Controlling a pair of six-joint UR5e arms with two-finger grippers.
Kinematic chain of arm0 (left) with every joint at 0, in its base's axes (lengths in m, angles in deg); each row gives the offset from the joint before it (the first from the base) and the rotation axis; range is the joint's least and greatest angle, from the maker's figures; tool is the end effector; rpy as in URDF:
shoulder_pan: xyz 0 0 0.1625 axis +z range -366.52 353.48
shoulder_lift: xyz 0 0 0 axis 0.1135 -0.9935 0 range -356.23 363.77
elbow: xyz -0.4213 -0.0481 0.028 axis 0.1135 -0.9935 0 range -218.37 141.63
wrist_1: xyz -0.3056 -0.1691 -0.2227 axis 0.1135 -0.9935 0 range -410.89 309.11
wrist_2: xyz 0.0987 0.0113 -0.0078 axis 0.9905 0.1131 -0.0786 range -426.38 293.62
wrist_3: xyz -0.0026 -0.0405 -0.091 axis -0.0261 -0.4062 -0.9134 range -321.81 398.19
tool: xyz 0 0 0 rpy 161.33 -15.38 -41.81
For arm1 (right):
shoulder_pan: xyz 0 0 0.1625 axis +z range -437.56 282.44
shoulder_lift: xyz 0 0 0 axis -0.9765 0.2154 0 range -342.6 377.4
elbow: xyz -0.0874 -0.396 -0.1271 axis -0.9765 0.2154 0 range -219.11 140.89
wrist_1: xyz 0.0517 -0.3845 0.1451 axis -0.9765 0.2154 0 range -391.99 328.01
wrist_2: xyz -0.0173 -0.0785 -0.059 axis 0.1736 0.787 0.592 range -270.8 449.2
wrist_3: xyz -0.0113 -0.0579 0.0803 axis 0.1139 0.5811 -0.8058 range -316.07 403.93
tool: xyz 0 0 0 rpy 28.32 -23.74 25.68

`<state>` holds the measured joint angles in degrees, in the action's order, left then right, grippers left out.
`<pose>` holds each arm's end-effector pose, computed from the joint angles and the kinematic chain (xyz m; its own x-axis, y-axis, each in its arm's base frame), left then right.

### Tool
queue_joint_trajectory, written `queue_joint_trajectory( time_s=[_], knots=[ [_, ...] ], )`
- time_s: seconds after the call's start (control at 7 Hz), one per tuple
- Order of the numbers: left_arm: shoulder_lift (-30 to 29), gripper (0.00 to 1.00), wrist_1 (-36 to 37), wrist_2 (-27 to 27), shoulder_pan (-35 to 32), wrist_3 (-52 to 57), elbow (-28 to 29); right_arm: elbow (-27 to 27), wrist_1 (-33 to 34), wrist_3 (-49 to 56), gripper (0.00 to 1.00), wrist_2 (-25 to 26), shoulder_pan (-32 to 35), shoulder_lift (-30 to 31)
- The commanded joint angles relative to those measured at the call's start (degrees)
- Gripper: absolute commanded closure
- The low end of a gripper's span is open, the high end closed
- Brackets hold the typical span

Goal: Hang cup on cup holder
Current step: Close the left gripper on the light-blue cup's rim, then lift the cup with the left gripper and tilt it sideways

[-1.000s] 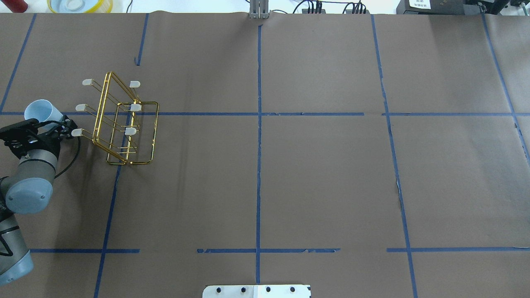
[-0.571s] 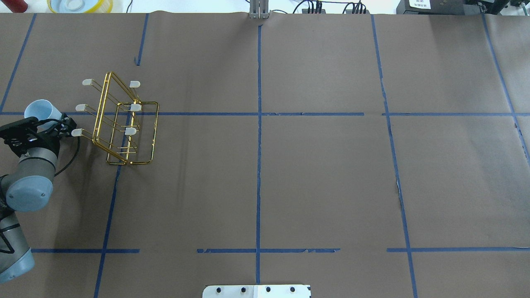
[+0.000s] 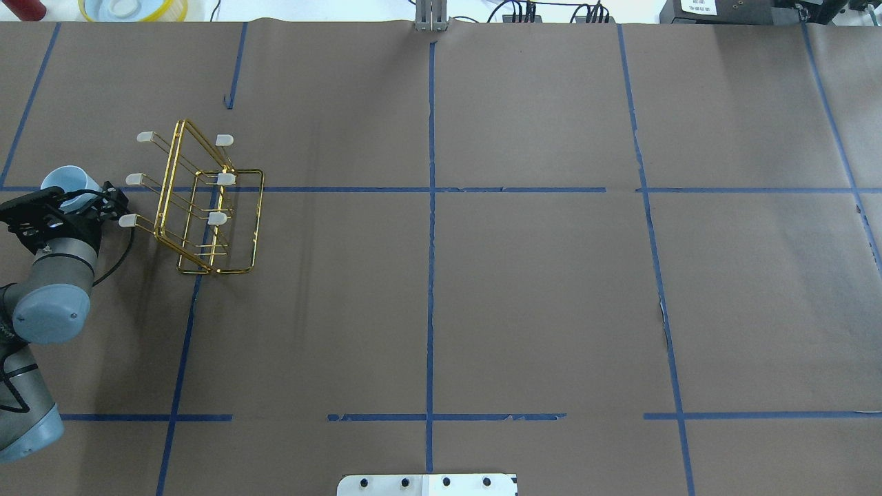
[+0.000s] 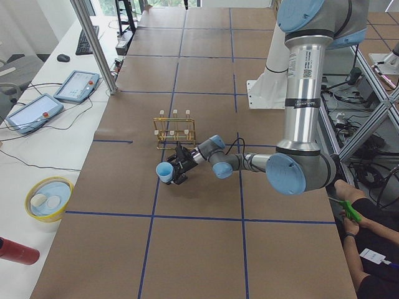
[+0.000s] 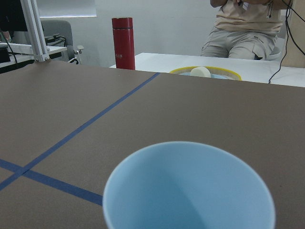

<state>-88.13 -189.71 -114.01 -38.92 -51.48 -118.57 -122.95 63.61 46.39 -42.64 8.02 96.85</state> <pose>0.3368 -0.4511 0.6315 0.6424 -0.4028 -0.6520 0.7649 0.3895 0.5130 0.0230 -0.5704 0.6267 0.7399 -0.0862 0.6672 0.1089 0.9940 0.0076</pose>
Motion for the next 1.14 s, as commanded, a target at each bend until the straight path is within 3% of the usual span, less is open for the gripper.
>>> queue_joint_trajectory(
  time_s=[0.0, 0.14, 0.29, 0.43, 0.57, 0.71, 0.86, 1.0],
  knots=[
    [-0.82, 0.06, -0.14, -0.10, -0.64, 0.19, 1.18, 0.00, 0.02, 0.09, 0.00, 0.00, 0.02, 0.00],
    [-0.82, 0.06, -0.75, -0.10, -0.64, 0.19, 1.62, 0.00, -0.06, 0.00, 0.00, 0.00, -0.06, 0.00],
    [-0.82, 0.12, -1.62, -0.10, -0.64, 0.19, 2.23, 0.00, 0.02, 0.00, 0.00, 0.00, 0.02, 0.00],
    [-0.82, 0.34, -1.72, -0.10, -0.73, 0.19, 2.15, 0.00, 0.02, 0.00, 0.00, 0.00, 0.02, 0.00],
    [-0.73, 0.80, -1.72, -0.18, -1.16, 0.19, 1.97, 0.00, -0.06, 0.00, 0.00, 0.00, 0.02, 0.00],
    [-0.55, 1.00, -1.63, -1.75, -2.47, 1.41, 0.15, 0.00, -0.06, 0.00, 0.00, 0.00, 0.02, 0.00],
    [-0.03, 1.00, -1.63, -8.73, -6.23, 8.03, -3.96, 0.00, 0.02, 0.00, 0.00, 0.00, 0.02, 0.00],
    [1.63, 1.00, -1.72, -12.45, -10.01, 10.01, -7.66, 0.00, -0.06, 0.00, 0.00, 0.00, -0.06, 0.00]
  ],
)
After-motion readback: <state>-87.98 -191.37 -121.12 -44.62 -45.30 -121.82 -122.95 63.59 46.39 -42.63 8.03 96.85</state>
